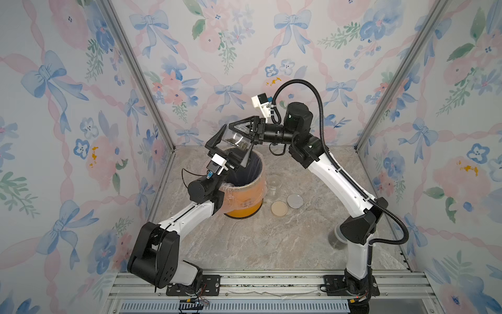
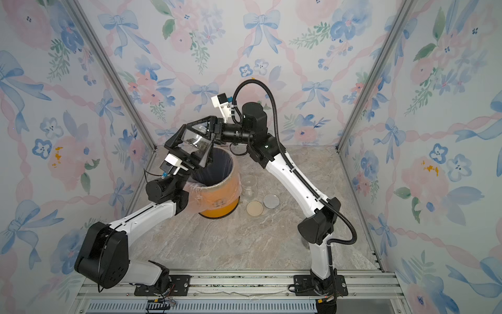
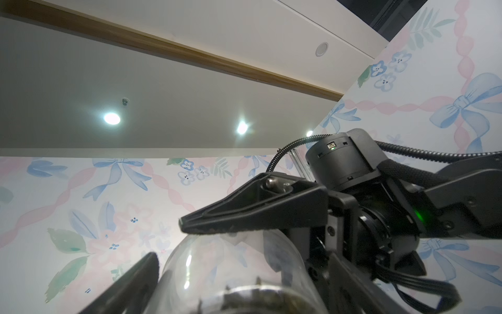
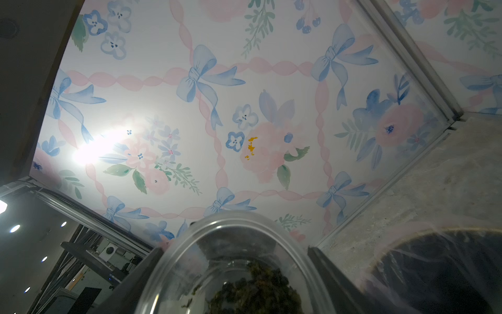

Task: Empty moldy tea leaves from jars
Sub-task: Pour the moldy tea leaves from the jar into the trash bin.

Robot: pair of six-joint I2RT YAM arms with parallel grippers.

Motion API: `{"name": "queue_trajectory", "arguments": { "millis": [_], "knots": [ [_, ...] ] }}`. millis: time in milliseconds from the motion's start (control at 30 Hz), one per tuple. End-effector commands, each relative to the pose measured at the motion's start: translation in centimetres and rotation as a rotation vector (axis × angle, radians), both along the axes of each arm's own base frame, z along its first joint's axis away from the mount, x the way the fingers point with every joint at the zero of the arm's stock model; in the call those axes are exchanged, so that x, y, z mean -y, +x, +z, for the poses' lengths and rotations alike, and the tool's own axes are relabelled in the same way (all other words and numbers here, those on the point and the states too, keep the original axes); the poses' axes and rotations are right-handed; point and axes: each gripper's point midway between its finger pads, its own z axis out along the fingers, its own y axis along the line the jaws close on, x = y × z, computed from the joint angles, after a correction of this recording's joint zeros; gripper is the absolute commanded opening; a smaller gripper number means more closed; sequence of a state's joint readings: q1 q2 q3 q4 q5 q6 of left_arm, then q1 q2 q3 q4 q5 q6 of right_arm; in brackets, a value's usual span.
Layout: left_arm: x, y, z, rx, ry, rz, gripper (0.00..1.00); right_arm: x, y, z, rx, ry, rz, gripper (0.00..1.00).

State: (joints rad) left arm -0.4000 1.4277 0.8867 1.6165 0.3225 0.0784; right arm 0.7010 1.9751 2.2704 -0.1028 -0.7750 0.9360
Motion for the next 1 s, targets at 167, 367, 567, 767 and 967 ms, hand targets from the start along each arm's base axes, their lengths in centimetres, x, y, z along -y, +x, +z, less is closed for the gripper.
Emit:
{"name": "queue_trajectory", "arguments": {
  "millis": [167, 367, 567, 767, 967],
  "knots": [
    [-0.1, 0.4, 0.0, -0.011, -0.016, 0.005, 0.94, 1.5, -2.2, 3.3, 0.064, 0.056, 0.014, 0.56],
    [-0.5, 1.0, -0.5, -0.032, -0.021, 0.014, 0.97, 1.7, -2.5, 3.8, 0.073, 0.064, 0.015, 0.56],
    [-0.6, 1.4, -0.8, -0.046, -0.018, 0.012, 0.96, 1.9, -2.5, 3.9, 0.075, 0.060, 0.012, 0.56],
    [-0.6, 1.5, -0.9, -0.050, -0.020, 0.010, 0.95, 1.7, -2.4, 3.5, 0.067, 0.055, 0.015, 0.56],
    [-0.5, 1.2, -0.5, -0.042, -0.017, -0.005, 0.95, 1.5, -2.3, 3.1, 0.057, 0.058, 0.017, 0.56]
  ]
}}
